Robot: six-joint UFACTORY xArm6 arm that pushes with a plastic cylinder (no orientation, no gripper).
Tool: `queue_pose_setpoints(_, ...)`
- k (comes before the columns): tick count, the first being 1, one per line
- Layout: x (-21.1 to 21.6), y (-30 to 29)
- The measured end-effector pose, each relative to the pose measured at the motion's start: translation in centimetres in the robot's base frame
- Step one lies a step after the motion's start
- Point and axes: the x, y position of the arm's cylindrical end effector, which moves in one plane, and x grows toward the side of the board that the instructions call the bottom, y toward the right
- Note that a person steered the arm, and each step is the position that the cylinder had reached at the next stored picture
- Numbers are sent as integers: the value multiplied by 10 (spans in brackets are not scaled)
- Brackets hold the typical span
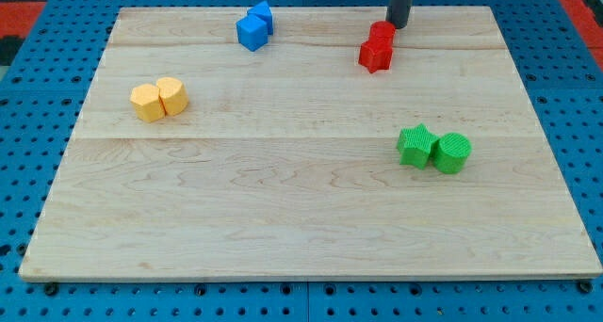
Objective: Separate the red star from the red circle
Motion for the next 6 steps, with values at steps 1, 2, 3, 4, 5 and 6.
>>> queue_pose_setpoints(1,3,-14)
queue_pose_setpoints(2,12,-56)
queue_pose_setpoints(3,26,-24)
queue_pose_setpoints(4,34,45)
queue_pose_setpoints(5,53,18)
queue_pose_setpoints(6,72,-16)
